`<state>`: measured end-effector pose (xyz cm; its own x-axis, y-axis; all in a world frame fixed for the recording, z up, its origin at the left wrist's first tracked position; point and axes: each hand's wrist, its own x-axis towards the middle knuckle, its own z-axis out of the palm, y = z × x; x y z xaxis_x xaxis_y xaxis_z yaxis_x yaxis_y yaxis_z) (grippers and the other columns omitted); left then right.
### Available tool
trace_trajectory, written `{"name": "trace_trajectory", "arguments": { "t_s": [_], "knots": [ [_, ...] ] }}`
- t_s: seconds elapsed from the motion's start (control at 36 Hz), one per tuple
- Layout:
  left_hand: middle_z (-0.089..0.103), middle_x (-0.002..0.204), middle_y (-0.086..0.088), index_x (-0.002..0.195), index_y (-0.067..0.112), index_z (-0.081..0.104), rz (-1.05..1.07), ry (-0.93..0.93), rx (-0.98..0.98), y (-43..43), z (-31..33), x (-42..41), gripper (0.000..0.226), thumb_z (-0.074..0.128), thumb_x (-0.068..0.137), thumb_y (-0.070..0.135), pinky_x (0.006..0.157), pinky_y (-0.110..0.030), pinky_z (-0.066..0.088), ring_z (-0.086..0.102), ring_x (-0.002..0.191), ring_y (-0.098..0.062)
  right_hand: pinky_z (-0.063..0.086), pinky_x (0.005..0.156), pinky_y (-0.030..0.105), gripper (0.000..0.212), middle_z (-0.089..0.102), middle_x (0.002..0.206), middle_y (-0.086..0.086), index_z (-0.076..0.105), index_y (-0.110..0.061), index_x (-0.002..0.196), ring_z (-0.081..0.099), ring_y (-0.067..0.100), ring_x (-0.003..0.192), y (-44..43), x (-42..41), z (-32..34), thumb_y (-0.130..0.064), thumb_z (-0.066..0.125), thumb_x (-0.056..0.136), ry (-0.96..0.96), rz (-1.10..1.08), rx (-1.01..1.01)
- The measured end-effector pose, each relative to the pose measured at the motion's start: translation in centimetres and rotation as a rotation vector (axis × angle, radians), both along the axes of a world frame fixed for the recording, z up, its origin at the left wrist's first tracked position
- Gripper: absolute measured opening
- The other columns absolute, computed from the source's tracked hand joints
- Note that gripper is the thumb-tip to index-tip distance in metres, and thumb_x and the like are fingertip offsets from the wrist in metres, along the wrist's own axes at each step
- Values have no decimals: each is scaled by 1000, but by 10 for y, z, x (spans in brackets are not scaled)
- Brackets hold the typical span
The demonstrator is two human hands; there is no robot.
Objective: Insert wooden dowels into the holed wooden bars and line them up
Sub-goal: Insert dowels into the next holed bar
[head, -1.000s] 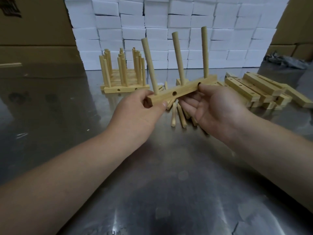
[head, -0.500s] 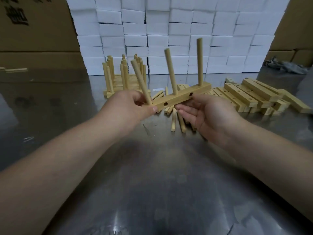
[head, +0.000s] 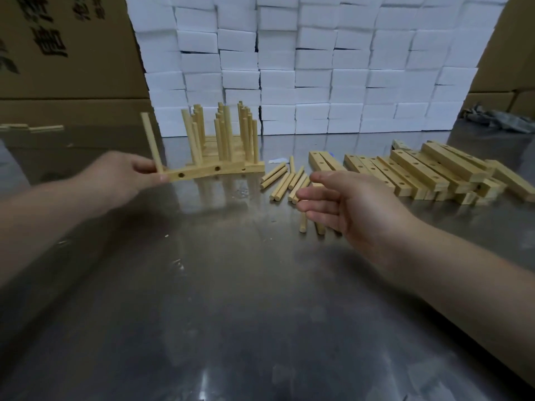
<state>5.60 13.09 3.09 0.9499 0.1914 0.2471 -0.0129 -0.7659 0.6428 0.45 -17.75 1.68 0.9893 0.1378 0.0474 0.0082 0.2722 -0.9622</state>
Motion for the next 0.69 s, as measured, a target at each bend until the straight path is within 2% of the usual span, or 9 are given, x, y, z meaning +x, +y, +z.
{"name": "trace_trajectory", "arguments": {
  "t_s": [0.11,0.25,0.36,0.42,0.53,0.58,0.69],
  "knots": [
    [65,99,-4,110,20,67,54,95,46,15,-17,13,35,69,79,37,61,-27,36,53,77,-17,53,54,22,13,73,75,9,59,-8,101,71,20,69,0,-1,-1,-14,51,93,-19,7,-30],
    [62,90,2,106,23,68,36,122,86,8,-21,30,32,70,78,38,56,-24,37,53,73,-13,55,54,23,14,71,71,8,60,-7,102,70,20,66,0,-2,-1,-14,51,93,-29,9,-40],
    [62,103,1,115,15,61,22,126,91,-7,-20,47,45,72,77,37,75,-29,41,55,89,-19,55,55,23,16,71,71,7,60,-8,104,69,20,66,-1,-4,-1,-16,51,93,-47,15,-48],
    [62,107,-1,114,14,59,31,121,101,-15,-20,56,46,73,76,37,78,-29,41,55,93,-20,56,56,24,16,70,71,7,60,-8,104,68,19,65,-1,-4,0,-16,51,93,-54,14,-50],
    [60,83,1,89,19,60,64,108,104,-30,-21,67,27,73,76,38,65,-29,41,54,75,-17,56,56,24,15,70,71,6,61,-9,103,67,18,64,-2,-4,1,-16,51,93,-56,10,-55],
    [58,74,4,84,21,61,64,106,115,-34,-22,71,22,73,76,38,63,-28,41,52,69,-13,56,56,24,15,70,71,6,61,-9,102,67,18,63,-2,-4,1,-16,51,93,-55,8,-56],
    [63,80,0,87,20,63,71,98,97,-39,-25,80,24,73,76,39,67,-28,42,58,78,-19,54,53,23,15,69,70,7,61,-8,101,66,18,61,-1,-4,1,-15,51,93,-55,-3,-58]
  ]
}}
